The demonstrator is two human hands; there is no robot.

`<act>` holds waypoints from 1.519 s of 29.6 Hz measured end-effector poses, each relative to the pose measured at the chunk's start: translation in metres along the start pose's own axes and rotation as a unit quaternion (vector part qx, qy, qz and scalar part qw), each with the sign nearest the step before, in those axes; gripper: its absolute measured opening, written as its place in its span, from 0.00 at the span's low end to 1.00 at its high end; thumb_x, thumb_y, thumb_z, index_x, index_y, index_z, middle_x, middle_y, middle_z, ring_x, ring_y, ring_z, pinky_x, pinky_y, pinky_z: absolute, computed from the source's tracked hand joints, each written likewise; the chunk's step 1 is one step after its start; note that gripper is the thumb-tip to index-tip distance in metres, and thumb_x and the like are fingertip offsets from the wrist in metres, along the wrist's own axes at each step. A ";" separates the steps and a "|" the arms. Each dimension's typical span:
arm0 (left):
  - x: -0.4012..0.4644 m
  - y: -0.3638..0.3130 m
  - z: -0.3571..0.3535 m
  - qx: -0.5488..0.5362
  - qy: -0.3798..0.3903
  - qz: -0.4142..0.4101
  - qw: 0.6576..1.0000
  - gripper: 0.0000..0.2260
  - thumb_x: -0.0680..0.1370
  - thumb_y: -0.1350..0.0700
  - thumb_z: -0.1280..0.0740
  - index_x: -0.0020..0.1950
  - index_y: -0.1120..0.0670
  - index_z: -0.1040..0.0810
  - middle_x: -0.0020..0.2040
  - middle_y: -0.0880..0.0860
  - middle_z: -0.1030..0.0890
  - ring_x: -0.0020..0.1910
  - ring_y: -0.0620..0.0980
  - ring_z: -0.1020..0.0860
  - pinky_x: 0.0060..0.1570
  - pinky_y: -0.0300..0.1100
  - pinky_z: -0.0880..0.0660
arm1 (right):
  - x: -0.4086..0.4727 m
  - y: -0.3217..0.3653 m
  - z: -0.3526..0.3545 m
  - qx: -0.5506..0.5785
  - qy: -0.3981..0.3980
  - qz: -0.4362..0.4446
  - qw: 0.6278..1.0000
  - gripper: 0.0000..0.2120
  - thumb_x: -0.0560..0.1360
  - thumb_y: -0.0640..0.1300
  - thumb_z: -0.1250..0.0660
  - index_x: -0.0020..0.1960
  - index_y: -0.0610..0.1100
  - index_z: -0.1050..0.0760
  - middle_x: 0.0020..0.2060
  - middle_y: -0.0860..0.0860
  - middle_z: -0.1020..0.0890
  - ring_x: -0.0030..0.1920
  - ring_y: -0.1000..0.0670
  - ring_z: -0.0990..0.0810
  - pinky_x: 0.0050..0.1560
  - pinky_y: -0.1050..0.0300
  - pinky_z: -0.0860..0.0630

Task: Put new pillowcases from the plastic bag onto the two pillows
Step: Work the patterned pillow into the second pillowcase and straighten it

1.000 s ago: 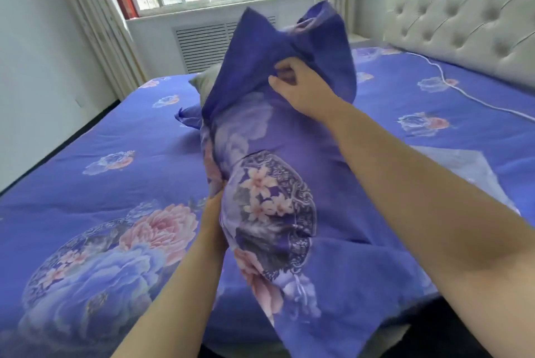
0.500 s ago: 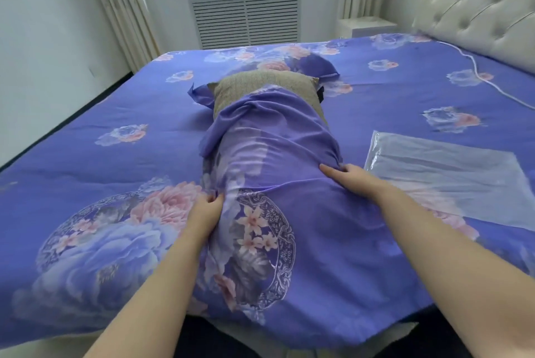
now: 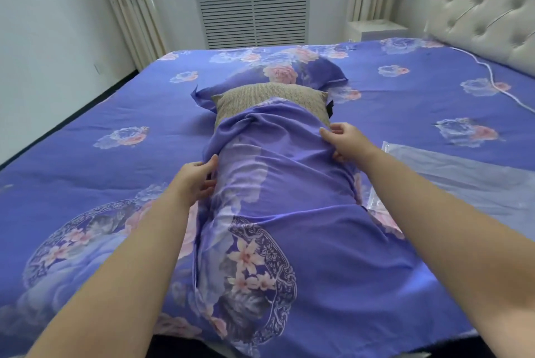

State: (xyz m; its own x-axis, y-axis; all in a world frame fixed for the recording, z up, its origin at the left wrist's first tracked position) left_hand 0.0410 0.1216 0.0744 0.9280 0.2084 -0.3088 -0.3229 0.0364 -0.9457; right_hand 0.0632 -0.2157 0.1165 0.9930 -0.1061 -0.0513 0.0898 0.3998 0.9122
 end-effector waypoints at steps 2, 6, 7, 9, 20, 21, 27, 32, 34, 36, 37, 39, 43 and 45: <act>0.008 -0.006 -0.006 -0.203 0.035 0.081 0.975 0.07 0.76 0.52 0.31 0.44 0.54 0.24 0.34 0.50 0.27 0.28 0.44 0.27 0.25 0.33 0.26 | 0.011 0.009 -0.011 0.092 0.047 -0.060 0.993 0.15 0.75 0.56 0.34 0.53 0.48 0.32 0.46 0.50 0.27 0.28 0.53 0.29 0.27 0.63 0.28; 0.025 -0.027 -0.018 -0.199 0.057 0.017 0.978 0.08 0.81 0.61 0.40 0.42 0.53 0.28 0.29 0.49 0.28 0.19 0.40 0.31 0.20 0.30 0.31 | 0.026 0.019 -0.014 0.035 0.160 -0.112 0.980 0.15 0.71 0.54 0.28 0.44 0.44 0.27 0.33 0.50 0.29 0.30 0.53 0.33 0.31 0.62 0.34; 0.028 -0.038 -0.021 -0.187 0.072 -0.005 0.980 0.10 0.81 0.63 0.43 0.41 0.53 0.30 0.26 0.48 0.28 0.18 0.39 0.33 0.19 0.29 0.33 | 0.026 0.025 -0.012 0.025 0.228 -0.114 0.967 0.14 0.70 0.53 0.27 0.39 0.46 0.30 0.28 0.51 0.32 0.26 0.54 0.37 0.27 0.63 0.38; 0.038 -0.069 -0.020 -0.177 0.083 -0.066 0.979 0.15 0.80 0.68 0.49 0.41 0.53 0.31 0.23 0.47 0.29 0.18 0.39 0.35 0.19 0.29 0.35 | 0.025 0.044 -0.001 0.083 0.333 -0.088 0.935 0.11 0.73 0.50 0.32 0.38 0.47 0.31 0.22 0.55 0.32 0.21 0.57 0.38 0.23 0.67 0.40; 0.087 -0.076 -0.048 0.354 0.083 -0.171 0.916 0.43 0.75 0.45 0.33 0.77 0.47 0.61 0.77 0.50 0.50 0.73 0.51 0.40 0.71 0.49 0.40 | 0.065 0.014 0.011 0.017 0.043 0.108 0.993 0.25 0.75 0.41 0.31 0.69 0.50 0.34 0.70 0.44 0.34 0.68 0.47 0.31 0.61 0.64 0.30; 0.090 -0.059 -0.048 0.400 0.070 -0.160 0.900 0.41 0.76 0.45 0.34 0.77 0.50 0.60 0.78 0.54 0.51 0.75 0.54 0.43 0.73 0.49 0.43 | 0.060 0.003 0.005 -0.032 0.056 0.112 0.992 0.25 0.75 0.45 0.31 0.70 0.49 0.35 0.70 0.45 0.34 0.69 0.48 0.33 0.65 0.63 0.33; 0.053 -0.011 -0.035 0.315 -0.053 -0.147 0.936 0.31 0.79 0.44 0.40 0.76 0.57 0.46 0.74 0.62 0.40 0.72 0.60 0.38 0.70 0.52 0.41 | 0.009 -0.051 -0.007 -0.006 0.065 -0.036 0.997 0.46 0.64 0.71 0.33 0.74 0.50 0.43 0.67 0.54 0.31 0.62 0.52 0.28 0.59 0.57 0.30; 0.008 0.031 -0.028 0.217 -0.066 -0.101 0.969 0.28 0.81 0.45 0.43 0.74 0.61 0.42 0.72 0.63 0.37 0.71 0.59 0.38 0.67 0.45 0.41 | -0.051 -0.083 -0.011 0.134 0.137 -0.215 0.958 0.42 0.62 0.77 0.38 0.67 0.53 0.30 0.57 0.54 0.19 0.54 0.53 0.19 0.48 0.56 0.21; -0.009 0.049 -0.024 0.176 -0.060 -0.092 0.978 0.26 0.81 0.47 0.43 0.72 0.64 0.39 0.70 0.63 0.34 0.70 0.58 0.36 0.64 0.42 0.39 | -0.069 -0.097 -0.008 0.110 0.103 -0.242 0.959 0.46 0.61 0.78 0.39 0.72 0.55 0.36 0.69 0.55 0.29 0.68 0.53 0.30 0.66 0.50 0.31; -0.025 0.067 -0.014 0.190 -0.050 -0.075 0.978 0.25 0.81 0.45 0.44 0.69 0.64 0.35 0.68 0.63 0.32 0.68 0.57 0.33 0.61 0.43 0.38 | -0.081 -0.104 -0.006 0.080 0.064 -0.220 0.970 0.44 0.66 0.76 0.42 0.76 0.56 0.45 0.75 0.57 0.43 0.75 0.54 0.46 0.75 0.50 0.48; -0.032 0.077 -0.007 0.209 -0.043 -0.062 0.975 0.26 0.81 0.44 0.45 0.68 0.64 0.33 0.68 0.63 0.31 0.68 0.57 0.32 0.60 0.43 0.37 | -0.086 -0.106 -0.006 0.077 0.058 -0.200 0.975 0.41 0.69 0.74 0.44 0.76 0.56 0.46 0.75 0.57 0.44 0.75 0.54 0.48 0.75 0.50 0.51; -0.046 0.096 0.008 0.253 -0.025 -0.033 0.967 0.30 0.80 0.39 0.47 0.68 0.62 0.30 0.67 0.64 0.29 0.68 0.57 0.31 0.63 0.46 0.36 | -0.096 -0.102 -0.005 0.050 0.064 -0.141 0.987 0.34 0.73 0.71 0.49 0.75 0.57 0.44 0.75 0.54 0.41 0.75 0.53 0.45 0.75 0.49 0.49; -0.077 0.126 0.034 0.262 -0.018 0.061 0.963 0.32 0.78 0.35 0.47 0.60 0.61 0.22 0.60 0.64 0.22 0.58 0.59 0.24 0.57 0.46 0.29 | -0.111 -0.094 -0.005 -0.022 0.038 -0.042 0.998 0.38 0.76 0.68 0.54 0.67 0.38 0.31 0.65 0.43 0.26 0.67 0.46 0.30 0.65 0.50 0.36; -0.092 0.138 0.043 0.110 0.028 0.099 0.989 0.25 0.78 0.40 0.39 0.54 0.62 0.20 0.50 0.65 0.19 0.46 0.57 0.20 0.47 0.46 0.25 | -0.116 -0.096 -0.007 -0.014 0.029 -0.035 0.999 0.35 0.78 0.65 0.52 0.65 0.35 0.31 0.65 0.42 0.26 0.66 0.45 0.29 0.62 0.52 0.35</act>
State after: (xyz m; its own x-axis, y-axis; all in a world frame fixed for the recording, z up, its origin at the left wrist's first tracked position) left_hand -0.0971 0.1493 -0.0235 0.8492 0.1778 -0.4973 -0.5266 0.2126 -0.8231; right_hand -0.0602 -0.2351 0.0316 0.9868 -0.0821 -0.1398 0.1614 0.4185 0.8938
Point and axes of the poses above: each hand's wrist, its own x-axis towards the middle knuckle, its own z-axis out of the back of the hand, y = z × x, the point moved 3 cm from there along x, towards the middle knuckle
